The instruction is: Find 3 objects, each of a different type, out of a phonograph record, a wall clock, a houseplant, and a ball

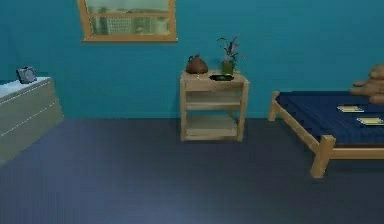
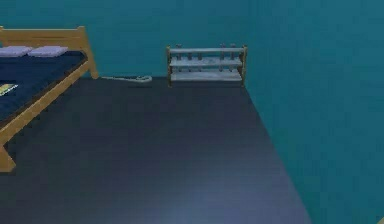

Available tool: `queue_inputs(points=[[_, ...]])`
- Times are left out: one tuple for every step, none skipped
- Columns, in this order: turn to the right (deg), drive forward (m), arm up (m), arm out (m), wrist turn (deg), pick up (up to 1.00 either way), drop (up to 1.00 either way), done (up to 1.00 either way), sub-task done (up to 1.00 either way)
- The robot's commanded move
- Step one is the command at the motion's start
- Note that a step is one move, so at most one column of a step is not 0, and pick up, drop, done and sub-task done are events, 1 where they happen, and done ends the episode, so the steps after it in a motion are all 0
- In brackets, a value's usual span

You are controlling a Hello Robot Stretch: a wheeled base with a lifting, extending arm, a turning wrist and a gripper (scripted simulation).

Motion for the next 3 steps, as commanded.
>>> queue_inputs(points=[[45.0, 0.0, 0.0, 0.0, 0.0, 0.0, 0.0, 0.0, 0.0], [21.0, 0.0, 0.0, 0.0, 0.0, 0.0, 0.0, 0.0, 0.0], [0.0, 0.1, 0.0, 0.0, 0.0, 0.0, 0.0, 0.0, 0.0]])
